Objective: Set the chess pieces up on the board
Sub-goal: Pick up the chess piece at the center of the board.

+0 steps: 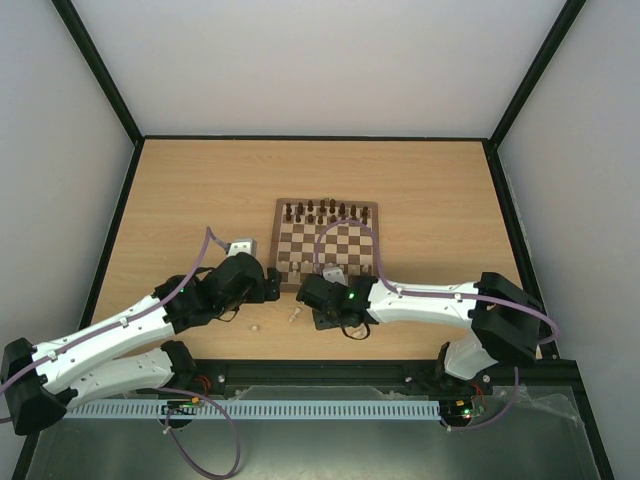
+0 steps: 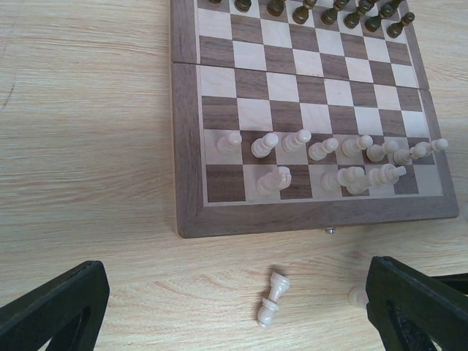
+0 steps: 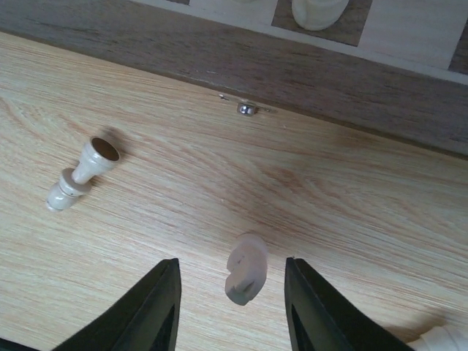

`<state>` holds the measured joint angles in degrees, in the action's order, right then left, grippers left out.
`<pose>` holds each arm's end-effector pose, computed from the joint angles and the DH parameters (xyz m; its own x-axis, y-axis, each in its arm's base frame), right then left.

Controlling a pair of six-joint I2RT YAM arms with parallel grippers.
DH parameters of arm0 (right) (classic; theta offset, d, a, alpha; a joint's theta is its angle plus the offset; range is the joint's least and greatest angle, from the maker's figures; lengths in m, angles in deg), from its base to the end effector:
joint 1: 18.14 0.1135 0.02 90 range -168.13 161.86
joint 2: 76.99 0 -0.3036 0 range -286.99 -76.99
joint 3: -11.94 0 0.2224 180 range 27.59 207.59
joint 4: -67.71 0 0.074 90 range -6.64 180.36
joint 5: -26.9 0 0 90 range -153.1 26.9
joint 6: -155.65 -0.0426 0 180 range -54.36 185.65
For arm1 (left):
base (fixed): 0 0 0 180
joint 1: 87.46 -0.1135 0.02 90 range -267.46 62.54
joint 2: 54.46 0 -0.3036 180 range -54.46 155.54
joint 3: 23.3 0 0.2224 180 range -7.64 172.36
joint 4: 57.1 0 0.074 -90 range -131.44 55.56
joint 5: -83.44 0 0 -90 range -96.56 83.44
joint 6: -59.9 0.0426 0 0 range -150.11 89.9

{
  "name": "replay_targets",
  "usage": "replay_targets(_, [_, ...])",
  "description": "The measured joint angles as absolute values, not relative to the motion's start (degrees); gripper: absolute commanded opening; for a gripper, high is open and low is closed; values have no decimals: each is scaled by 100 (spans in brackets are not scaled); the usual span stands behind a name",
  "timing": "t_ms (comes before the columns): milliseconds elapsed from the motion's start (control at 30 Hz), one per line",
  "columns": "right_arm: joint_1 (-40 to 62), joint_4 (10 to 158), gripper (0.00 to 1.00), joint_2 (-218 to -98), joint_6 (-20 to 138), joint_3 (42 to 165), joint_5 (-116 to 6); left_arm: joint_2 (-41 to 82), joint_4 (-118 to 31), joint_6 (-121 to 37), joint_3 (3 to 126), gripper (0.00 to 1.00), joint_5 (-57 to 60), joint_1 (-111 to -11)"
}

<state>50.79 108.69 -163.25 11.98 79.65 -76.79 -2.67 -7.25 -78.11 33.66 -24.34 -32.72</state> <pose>0.1063 0.2479 0.2462 -0.8792 -0.1049 -0.4647 -0.2619 0.9212 0.2877 0.0887 -0.1029 0.2915 -0.7563 -0.1563 -0.6353 0.1346 0.9131 -0.3848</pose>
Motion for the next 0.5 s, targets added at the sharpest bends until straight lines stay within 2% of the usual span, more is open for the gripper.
replay_targets(400, [5101, 10914, 31, -16524, 1080, 7965, -7755, -295, -727, -7774, 3344, 99, -2408, -3272])
replay_targets(500, [5101, 10912, 25, -16559, 1073, 7965, -7749, -295, -727, -7772, 3344, 99, -2408, -3272])
